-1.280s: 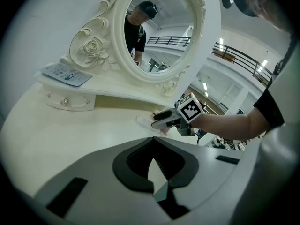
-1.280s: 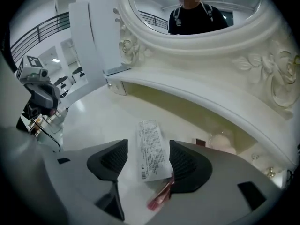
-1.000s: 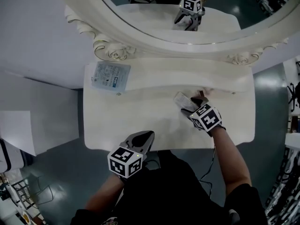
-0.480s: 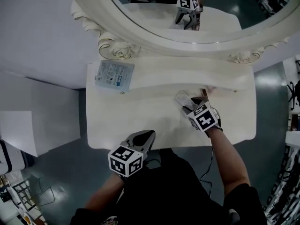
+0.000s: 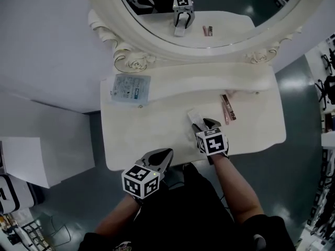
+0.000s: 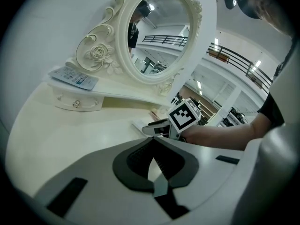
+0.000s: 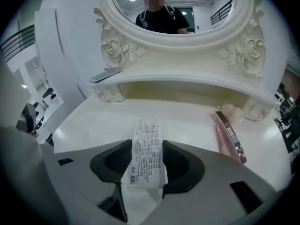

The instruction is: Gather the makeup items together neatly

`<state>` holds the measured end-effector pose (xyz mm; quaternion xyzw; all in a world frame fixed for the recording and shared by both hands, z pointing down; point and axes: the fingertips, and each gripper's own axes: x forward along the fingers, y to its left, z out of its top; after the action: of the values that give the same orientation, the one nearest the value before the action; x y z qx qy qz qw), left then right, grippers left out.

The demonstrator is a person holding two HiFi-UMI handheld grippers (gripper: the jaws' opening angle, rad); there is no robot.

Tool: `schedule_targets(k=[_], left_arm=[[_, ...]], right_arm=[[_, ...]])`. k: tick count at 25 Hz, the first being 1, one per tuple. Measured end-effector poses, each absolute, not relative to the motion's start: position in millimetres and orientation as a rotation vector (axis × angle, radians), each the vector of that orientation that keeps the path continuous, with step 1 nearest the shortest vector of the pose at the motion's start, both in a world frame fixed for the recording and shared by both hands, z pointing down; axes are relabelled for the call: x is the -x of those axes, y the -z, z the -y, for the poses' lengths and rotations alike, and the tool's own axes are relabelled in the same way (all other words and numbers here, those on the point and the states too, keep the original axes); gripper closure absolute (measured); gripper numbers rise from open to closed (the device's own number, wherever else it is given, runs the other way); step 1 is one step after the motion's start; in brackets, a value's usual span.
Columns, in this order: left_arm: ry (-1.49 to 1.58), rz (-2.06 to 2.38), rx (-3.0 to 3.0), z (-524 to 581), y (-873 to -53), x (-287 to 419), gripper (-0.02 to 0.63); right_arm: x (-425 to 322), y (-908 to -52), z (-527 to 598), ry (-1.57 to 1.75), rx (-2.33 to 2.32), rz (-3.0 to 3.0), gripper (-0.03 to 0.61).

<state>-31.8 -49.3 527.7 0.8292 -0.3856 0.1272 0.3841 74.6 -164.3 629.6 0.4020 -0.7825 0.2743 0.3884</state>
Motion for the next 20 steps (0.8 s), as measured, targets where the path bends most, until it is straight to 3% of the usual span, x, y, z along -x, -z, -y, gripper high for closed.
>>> schedule_targets(k=[20], left_arm=[[-0.385, 0.991, -2.136, -17, -522, 104, 0.604]], right_arm=[[-7, -639, 134, -0.758, -1.271, 1.908, 0.356]])
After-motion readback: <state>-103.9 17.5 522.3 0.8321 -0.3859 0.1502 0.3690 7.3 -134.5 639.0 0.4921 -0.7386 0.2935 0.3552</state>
